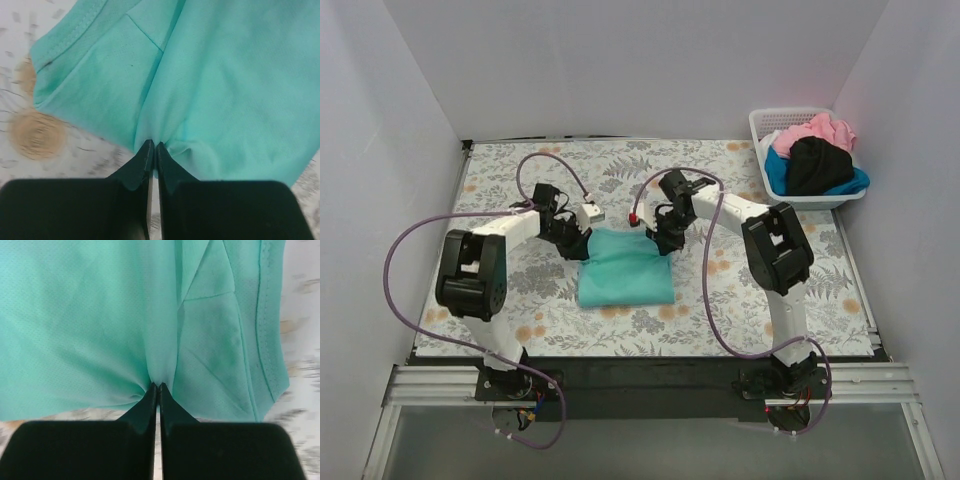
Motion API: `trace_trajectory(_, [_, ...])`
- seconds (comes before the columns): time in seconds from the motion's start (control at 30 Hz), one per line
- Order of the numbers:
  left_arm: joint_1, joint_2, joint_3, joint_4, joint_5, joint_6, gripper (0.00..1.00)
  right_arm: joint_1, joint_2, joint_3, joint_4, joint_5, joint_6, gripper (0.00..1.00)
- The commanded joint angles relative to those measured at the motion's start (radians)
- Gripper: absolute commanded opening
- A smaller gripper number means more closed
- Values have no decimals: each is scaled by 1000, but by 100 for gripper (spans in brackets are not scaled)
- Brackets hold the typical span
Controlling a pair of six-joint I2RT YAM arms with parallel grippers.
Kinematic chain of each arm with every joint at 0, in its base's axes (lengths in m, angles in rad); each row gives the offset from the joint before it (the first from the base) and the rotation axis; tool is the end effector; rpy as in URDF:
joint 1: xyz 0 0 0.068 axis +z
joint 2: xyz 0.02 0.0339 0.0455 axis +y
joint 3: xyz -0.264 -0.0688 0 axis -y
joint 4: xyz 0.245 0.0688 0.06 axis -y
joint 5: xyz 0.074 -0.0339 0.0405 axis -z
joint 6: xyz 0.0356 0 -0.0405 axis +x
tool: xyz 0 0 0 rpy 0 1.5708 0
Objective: Fold and stack the t-shirts
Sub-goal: Fold the tshirt
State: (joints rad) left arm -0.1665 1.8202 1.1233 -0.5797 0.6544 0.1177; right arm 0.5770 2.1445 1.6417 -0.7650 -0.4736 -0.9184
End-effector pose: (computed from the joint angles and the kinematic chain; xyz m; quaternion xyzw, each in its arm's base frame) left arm 0.3329 -0.0779 0.1602 0.1793 0.9206 -0.3212 0.1310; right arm 0.3586 0.2528 0.1689 -0.6794 0.6806 0.2036 0.1840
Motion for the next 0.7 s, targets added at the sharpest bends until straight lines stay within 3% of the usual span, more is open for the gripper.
trace_trajectory(0.0, [-16, -189, -109, -70, 37, -6, 0, 56, -132, -170, -1, -22, -4, 1])
trace_trajectory(0.07, [-21, -267, -138, -117, 66, 19, 0, 72, -213, -250, 6, -26, 4, 1])
trace_trajectory(0.13, [-28, -318, -161, -170, 70, 54, 14, 87, -254, -269, -8, -27, 47, 3])
trace_trajectory(0.17, [-28, -340, -163, -169, 70, 53, 24, 87, -285, -246, -19, -22, 61, 24])
trace_trajectory(0.2, [-28, -390, -160, -166, 73, 53, 35, 72, -297, -218, -52, -17, 76, 33])
trace_trajectory(0.23, [-28, -407, -149, -160, 74, 68, 40, 57, -307, -188, -68, -49, 120, 46])
trace_trajectory(0.3, [-33, -433, -128, -160, 126, 88, 46, -4, -296, -58, -103, -112, 176, 50])
trace_trajectory(0.43, [-111, -411, -108, -108, 146, 114, 49, -55, -167, 151, -197, -282, 320, 46])
trace_trajectory(0.47, [-122, -398, -115, -94, 152, 131, 49, -57, -112, 173, -203, -301, 370, 38])
trace_trajectory(0.57, [-165, -342, -126, 0, 163, 126, 49, -55, -19, 217, -198, -401, 458, 28])
trace_trajectory(0.67, [-208, -279, -123, 79, 142, 123, 50, -46, 61, 270, -192, -468, 515, 24])
